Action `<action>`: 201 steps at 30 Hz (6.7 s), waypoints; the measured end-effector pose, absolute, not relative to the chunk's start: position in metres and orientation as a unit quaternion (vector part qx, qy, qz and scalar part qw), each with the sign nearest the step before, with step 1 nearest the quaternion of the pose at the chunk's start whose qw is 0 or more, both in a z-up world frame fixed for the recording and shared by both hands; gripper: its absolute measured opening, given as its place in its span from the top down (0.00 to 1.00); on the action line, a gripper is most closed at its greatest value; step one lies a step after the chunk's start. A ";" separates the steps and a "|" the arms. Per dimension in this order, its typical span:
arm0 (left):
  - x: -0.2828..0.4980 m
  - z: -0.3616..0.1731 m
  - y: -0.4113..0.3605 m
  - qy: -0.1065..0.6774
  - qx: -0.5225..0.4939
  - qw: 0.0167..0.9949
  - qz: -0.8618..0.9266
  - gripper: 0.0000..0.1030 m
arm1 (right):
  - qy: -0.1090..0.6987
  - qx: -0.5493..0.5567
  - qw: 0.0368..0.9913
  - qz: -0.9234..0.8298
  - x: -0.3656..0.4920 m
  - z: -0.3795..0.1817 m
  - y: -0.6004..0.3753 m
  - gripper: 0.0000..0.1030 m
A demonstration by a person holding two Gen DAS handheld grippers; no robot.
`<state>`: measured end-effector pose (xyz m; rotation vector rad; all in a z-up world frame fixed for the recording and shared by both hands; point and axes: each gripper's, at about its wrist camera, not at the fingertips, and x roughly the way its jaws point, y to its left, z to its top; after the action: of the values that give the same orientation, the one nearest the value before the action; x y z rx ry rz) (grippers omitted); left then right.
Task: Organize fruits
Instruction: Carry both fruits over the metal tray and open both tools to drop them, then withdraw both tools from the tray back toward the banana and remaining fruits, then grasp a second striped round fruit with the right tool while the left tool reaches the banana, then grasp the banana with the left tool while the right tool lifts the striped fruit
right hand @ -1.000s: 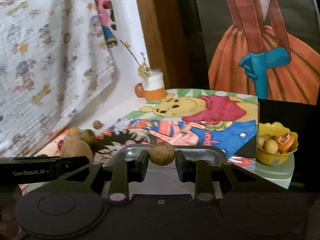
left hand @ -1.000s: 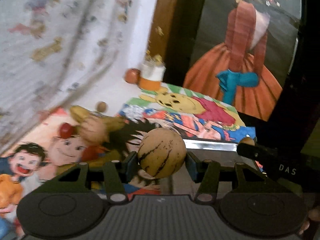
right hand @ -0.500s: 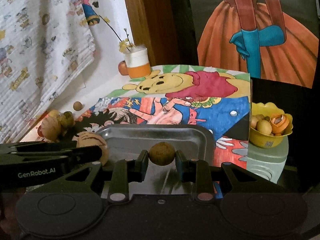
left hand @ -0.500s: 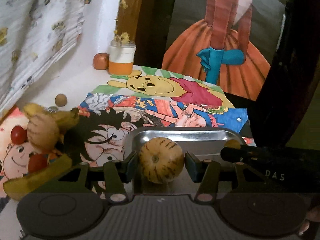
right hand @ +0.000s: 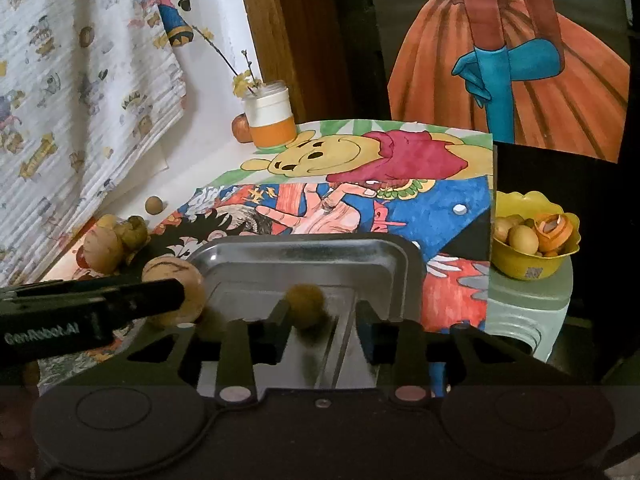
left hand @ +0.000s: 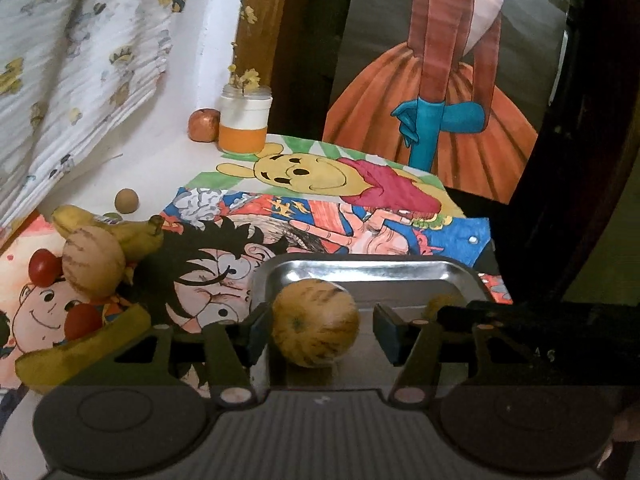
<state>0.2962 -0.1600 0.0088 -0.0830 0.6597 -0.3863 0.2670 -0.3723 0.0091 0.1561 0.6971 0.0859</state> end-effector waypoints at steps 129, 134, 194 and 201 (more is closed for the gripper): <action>0.301 -0.011 -0.008 0.344 0.010 0.912 -0.225 0.28 | 0.491 0.070 0.844 0.204 0.433 0.007 -0.138 0.23; 0.299 -0.012 -0.009 0.350 0.018 0.911 -0.219 0.36 | 0.491 0.066 0.845 0.201 0.438 0.001 -0.141 0.36; 0.221 0.023 -0.052 0.386 -0.132 0.880 -0.244 0.70 | 0.391 0.216 0.869 0.213 0.313 0.062 -0.316 0.47; 0.215 0.025 -0.089 0.365 -0.114 0.892 -0.239 0.70 | 0.402 0.203 0.873 0.187 0.292 0.047 -0.345 0.47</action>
<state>0.2153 -0.0889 0.0245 -0.2369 0.7576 -0.4961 0.2919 -0.3445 0.0470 0.4239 0.8392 0.3899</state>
